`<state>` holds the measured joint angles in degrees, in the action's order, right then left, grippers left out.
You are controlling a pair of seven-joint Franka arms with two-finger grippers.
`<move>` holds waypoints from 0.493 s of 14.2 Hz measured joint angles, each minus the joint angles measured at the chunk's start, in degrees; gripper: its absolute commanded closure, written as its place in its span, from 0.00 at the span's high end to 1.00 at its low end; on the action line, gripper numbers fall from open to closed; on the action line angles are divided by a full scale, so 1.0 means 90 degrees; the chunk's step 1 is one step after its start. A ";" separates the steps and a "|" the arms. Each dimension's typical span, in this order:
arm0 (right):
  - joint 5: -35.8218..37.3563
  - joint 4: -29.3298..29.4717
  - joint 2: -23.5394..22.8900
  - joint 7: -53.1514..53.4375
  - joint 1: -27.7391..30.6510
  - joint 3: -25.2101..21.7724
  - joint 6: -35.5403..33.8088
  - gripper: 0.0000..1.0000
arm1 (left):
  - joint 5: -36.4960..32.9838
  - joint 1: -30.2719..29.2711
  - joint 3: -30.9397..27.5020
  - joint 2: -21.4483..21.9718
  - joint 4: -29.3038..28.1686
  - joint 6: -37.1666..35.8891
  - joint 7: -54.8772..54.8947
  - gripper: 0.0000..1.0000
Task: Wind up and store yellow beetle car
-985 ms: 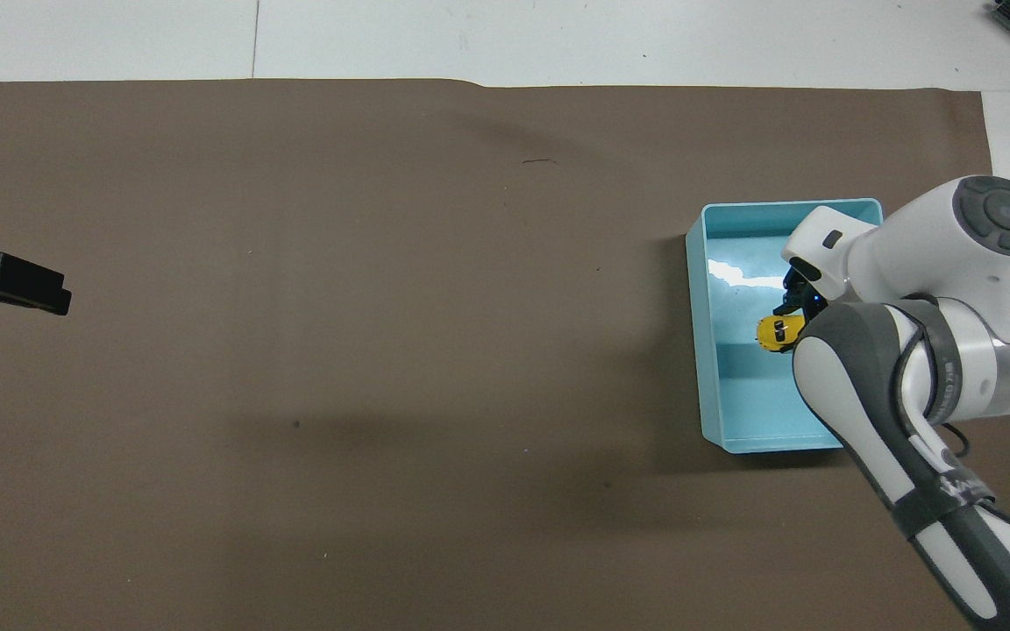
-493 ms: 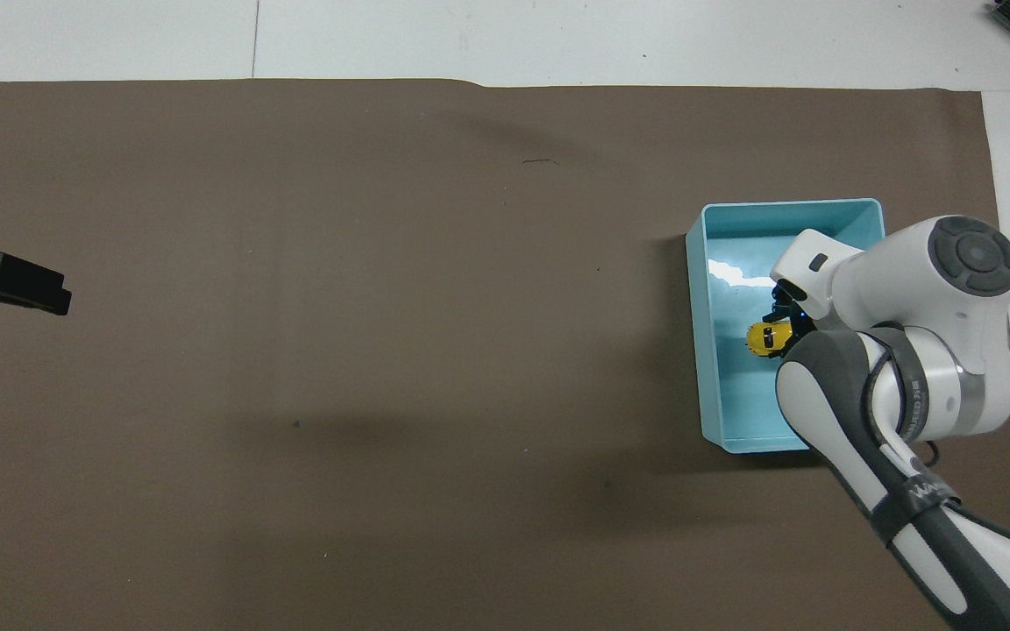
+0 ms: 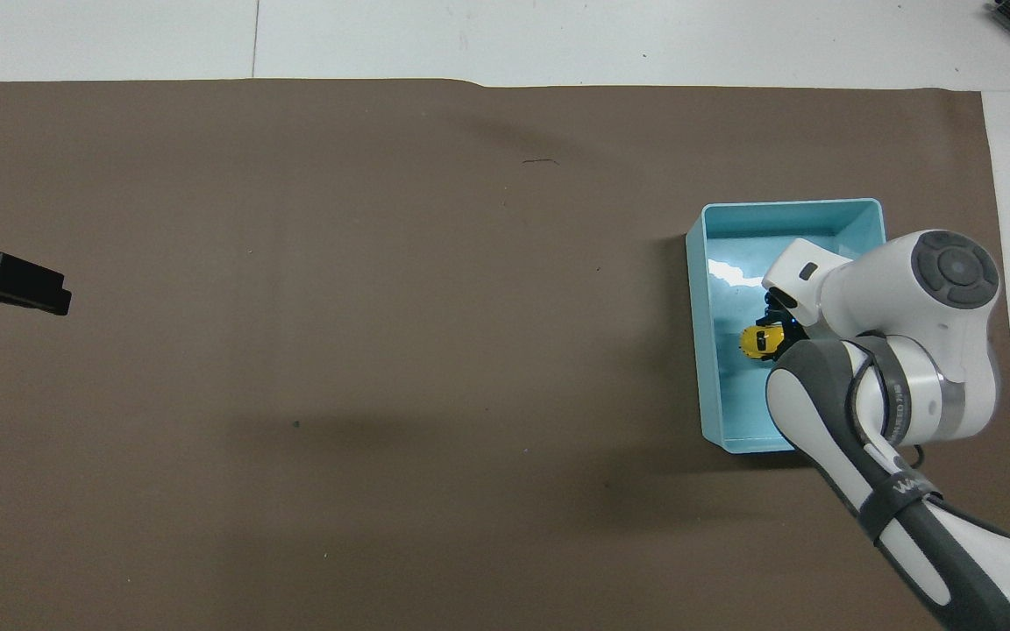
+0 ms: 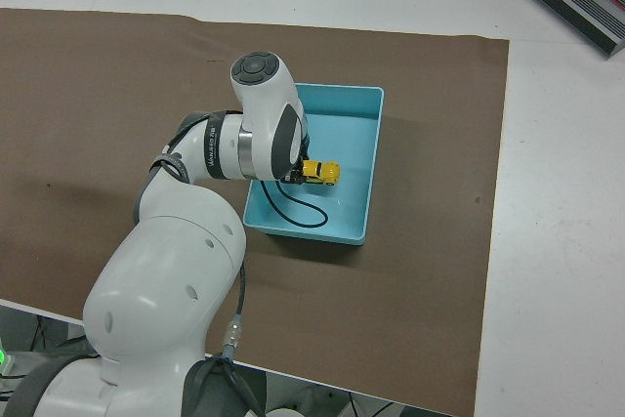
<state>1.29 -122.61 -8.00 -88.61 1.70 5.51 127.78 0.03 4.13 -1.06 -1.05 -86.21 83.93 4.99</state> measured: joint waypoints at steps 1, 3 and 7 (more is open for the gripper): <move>0.0000 -0.0031 -0.0052 0.0000 0.0000 0.0000 0.0092 0.00 | 0.0000 0.0000 0.0000 0.0000 0.0000 0.0000 0.0000 1.00; 0.0000 -0.0055 -0.0181 0.0000 0.0000 0.0000 0.0196 0.00 | 0.0000 0.0000 0.0000 0.0001 0.0000 -0.0001 0.0000 1.00; 0.0001 -0.0050 -0.0236 0.0000 -0.0002 0.0001 0.0201 1.00 | 0.0000 0.0000 0.0000 0.0002 0.0000 -0.0002 0.0000 1.00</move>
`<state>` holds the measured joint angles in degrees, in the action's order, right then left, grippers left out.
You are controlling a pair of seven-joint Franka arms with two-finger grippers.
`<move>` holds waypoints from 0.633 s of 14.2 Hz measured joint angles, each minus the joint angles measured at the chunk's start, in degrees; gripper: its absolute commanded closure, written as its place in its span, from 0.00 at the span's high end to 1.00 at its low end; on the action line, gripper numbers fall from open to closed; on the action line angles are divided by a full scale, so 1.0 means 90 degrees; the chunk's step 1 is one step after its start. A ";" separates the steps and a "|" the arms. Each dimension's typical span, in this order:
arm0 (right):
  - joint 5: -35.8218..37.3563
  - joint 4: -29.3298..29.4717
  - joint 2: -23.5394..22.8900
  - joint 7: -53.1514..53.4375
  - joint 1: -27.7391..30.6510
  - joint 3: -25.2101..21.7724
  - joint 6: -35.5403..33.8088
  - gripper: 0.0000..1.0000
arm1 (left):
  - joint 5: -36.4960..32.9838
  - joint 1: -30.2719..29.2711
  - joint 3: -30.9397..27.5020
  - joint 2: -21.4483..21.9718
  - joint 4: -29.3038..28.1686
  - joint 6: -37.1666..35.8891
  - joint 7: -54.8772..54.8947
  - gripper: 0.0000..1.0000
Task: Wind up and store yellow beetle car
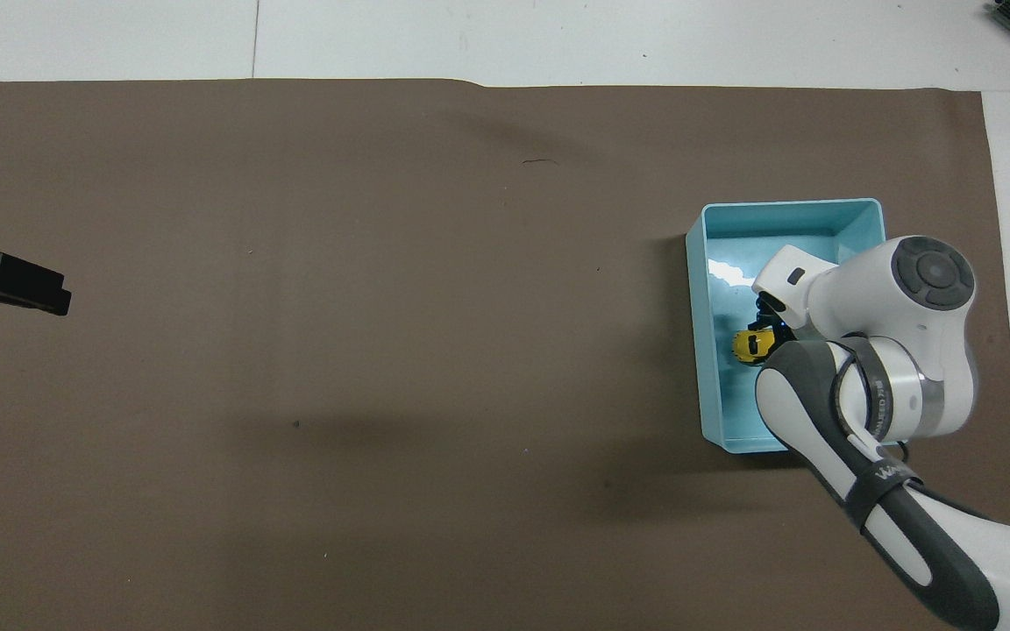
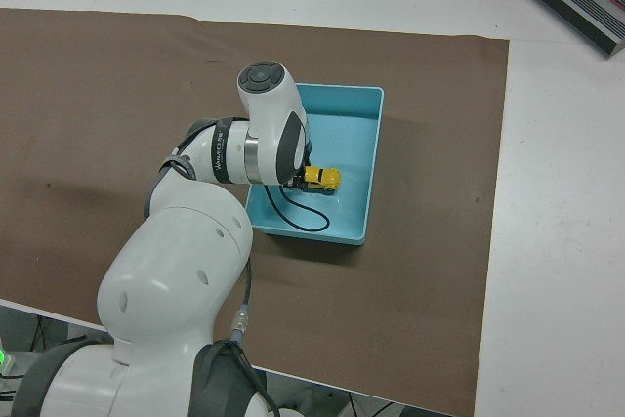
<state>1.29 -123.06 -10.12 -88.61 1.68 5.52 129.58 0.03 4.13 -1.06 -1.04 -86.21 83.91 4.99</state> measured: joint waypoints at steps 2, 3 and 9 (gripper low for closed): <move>0.0000 0.0021 0.0000 0.0000 0.0001 0.0000 0.0000 1.00 | 0.0000 0.0000 0.0000 0.0001 0.0000 -0.0001 0.0000 1.00; 0.0000 0.0047 0.0000 0.0000 0.0001 0.0000 -0.0001 1.00 | 0.0000 0.0000 0.0000 0.0001 0.0000 -0.0001 0.0000 1.00; -0.0012 0.0971 0.0068 0.0420 -0.0016 0.0033 -0.1139 1.00 | 0.0000 0.0000 0.0000 0.0001 0.0000 -0.0002 0.0000 1.00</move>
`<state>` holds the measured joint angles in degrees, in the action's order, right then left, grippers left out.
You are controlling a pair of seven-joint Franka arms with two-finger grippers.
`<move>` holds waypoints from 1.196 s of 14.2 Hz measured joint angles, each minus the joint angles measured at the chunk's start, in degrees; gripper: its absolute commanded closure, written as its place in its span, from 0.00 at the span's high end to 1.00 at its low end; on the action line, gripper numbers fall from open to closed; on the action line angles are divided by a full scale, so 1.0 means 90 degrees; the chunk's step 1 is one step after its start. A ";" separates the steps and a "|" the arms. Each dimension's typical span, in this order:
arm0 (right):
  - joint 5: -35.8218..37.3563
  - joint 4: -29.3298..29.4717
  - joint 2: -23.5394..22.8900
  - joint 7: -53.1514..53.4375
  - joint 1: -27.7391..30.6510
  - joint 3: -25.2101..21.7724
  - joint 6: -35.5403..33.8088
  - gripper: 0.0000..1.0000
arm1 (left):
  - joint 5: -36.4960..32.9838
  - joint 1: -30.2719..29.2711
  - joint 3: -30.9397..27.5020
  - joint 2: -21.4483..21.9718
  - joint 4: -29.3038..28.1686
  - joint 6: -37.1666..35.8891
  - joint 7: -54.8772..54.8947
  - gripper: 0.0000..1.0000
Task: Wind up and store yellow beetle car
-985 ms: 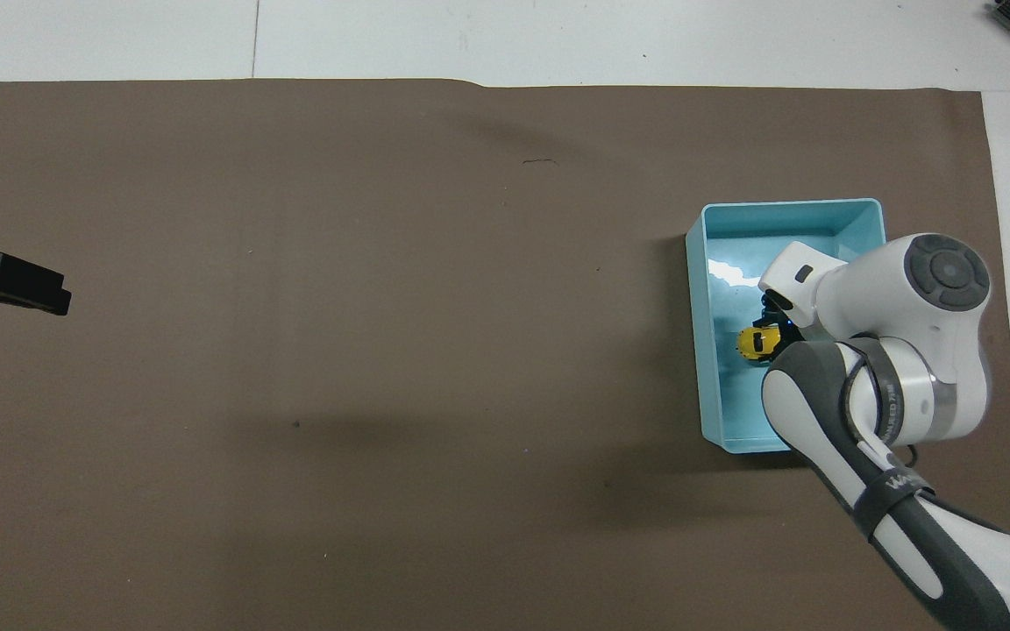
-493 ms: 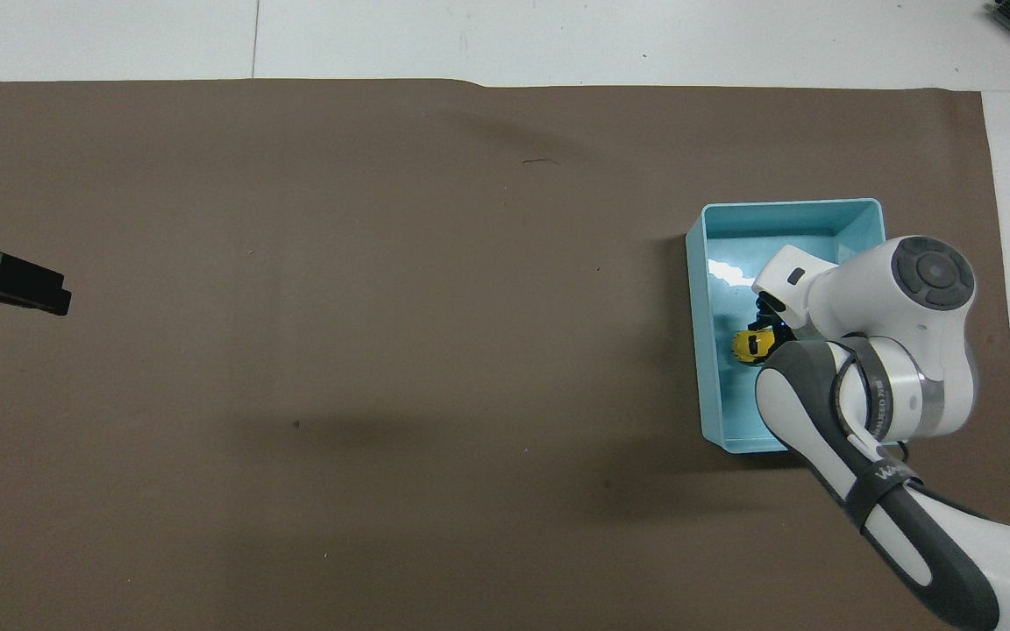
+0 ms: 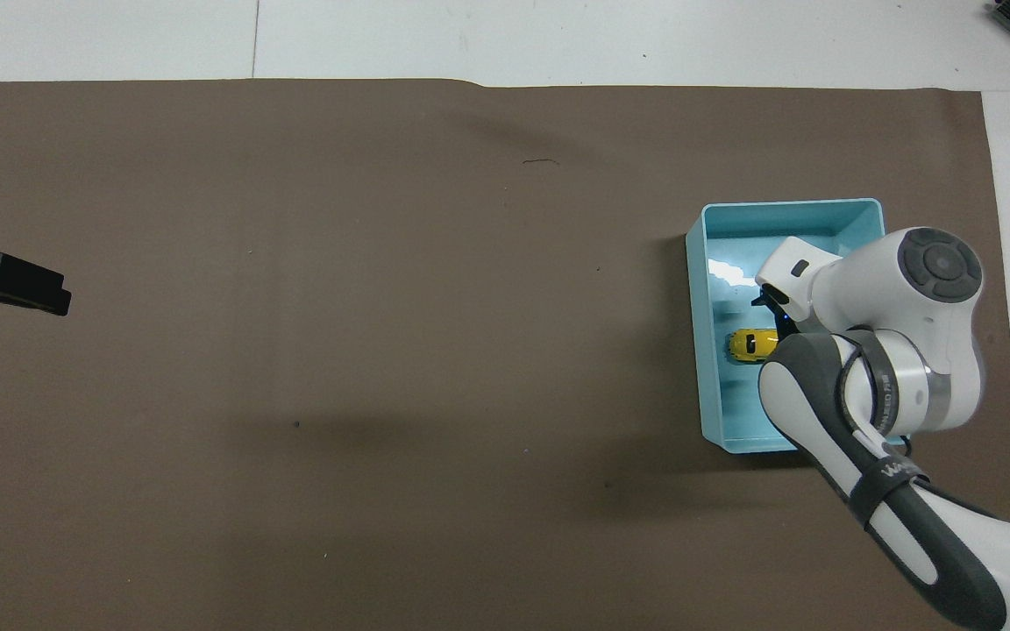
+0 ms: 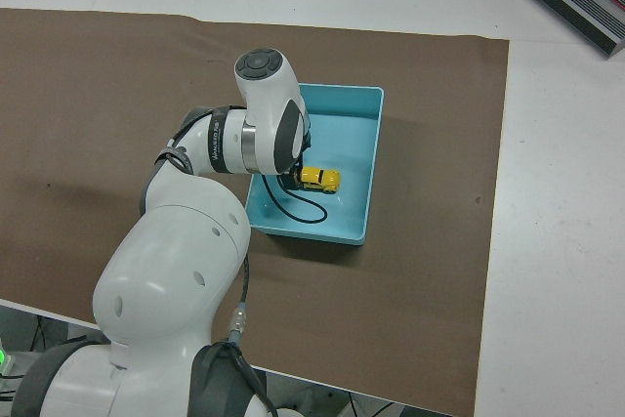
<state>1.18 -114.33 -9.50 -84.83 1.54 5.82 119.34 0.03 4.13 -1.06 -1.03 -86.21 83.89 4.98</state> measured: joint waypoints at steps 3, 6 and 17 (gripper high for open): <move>-0.0002 0.0638 0.0154 0.0600 -0.0048 0.0035 -0.0856 1.00 | 0.0000 0.0000 0.0000 0.0000 0.0000 -0.0001 0.0000 1.00; -0.0004 0.1072 0.0260 0.1455 -0.0050 0.0043 -0.1325 1.00 | 0.0000 0.0000 0.0000 0.0000 0.0000 -0.0002 0.0000 1.00; -0.0005 0.2257 0.0758 0.6042 -0.0052 0.0055 -0.2731 1.00 | 0.0000 0.0000 0.0000 0.0000 0.0000 -0.0004 0.0000 1.00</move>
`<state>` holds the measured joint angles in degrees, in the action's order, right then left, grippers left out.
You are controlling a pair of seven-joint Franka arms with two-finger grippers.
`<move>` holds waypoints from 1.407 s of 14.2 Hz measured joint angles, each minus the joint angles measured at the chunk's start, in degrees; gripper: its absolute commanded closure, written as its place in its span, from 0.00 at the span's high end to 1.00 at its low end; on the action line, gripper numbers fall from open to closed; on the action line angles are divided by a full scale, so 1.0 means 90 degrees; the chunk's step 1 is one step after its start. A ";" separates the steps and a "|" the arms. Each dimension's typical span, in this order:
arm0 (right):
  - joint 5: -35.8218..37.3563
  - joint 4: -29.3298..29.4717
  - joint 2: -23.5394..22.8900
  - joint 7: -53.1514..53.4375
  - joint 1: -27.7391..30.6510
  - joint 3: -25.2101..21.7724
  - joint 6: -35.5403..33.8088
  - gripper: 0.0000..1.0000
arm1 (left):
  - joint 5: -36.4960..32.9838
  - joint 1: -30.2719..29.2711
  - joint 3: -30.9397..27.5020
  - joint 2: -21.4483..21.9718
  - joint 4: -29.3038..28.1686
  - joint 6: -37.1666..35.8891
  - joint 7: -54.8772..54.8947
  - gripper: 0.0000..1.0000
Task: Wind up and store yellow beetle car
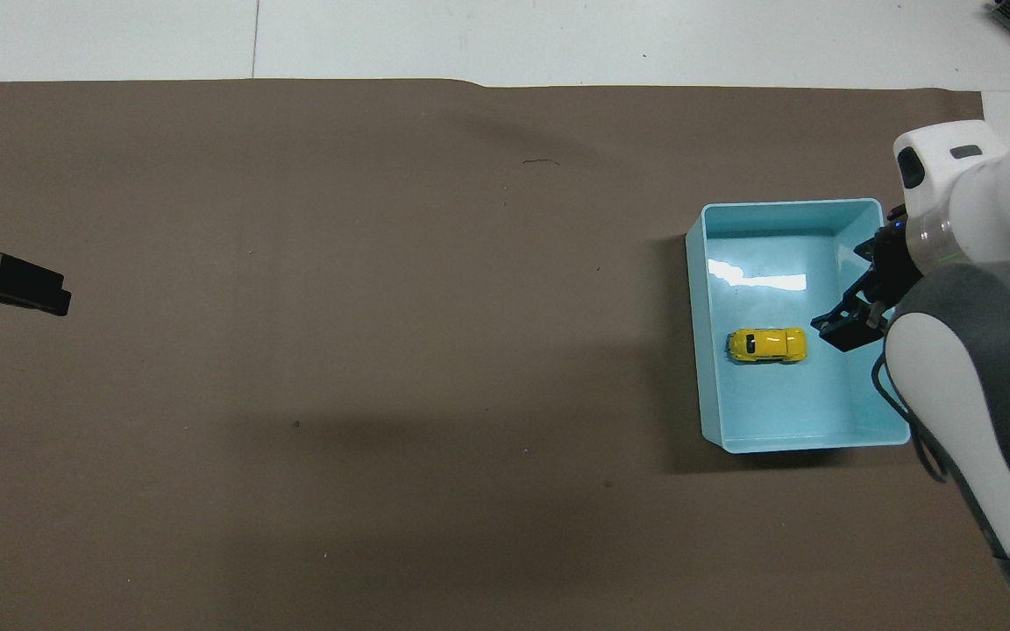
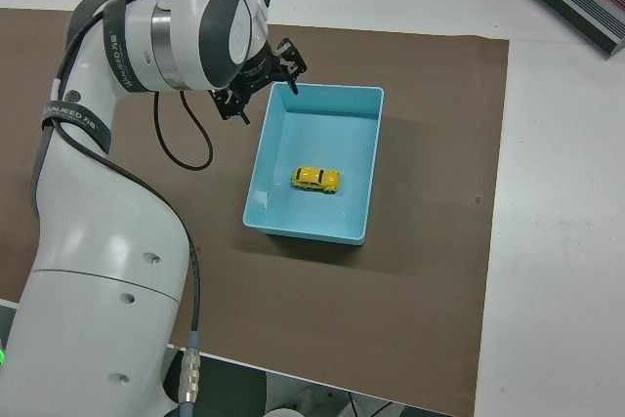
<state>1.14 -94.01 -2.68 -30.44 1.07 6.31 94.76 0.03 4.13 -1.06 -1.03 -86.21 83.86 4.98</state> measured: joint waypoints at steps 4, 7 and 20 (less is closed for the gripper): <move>0.0000 0.0401 0.0002 0.1904 0.0001 0.0000 -0.0268 1.00 | 0.0000 0.0000 0.0000 0.0000 0.0000 -0.0001 0.0000 1.00; -0.0015 0.0624 0.0001 0.3157 0.0000 0.0034 -0.0505 1.00 | 0.0000 0.0000 0.0000 0.0000 0.0000 -0.0001 0.0000 1.00; -0.0177 0.0938 0.0102 0.4088 0.0003 0.0091 -0.0755 1.00 | 0.0000 0.0000 0.0000 0.0001 0.0000 -0.0002 -0.0001 1.00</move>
<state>-0.46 -85.57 -1.77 6.35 1.10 7.13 87.97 0.03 4.13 -1.06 -1.02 -86.21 83.84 4.97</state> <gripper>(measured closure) 0.000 0.000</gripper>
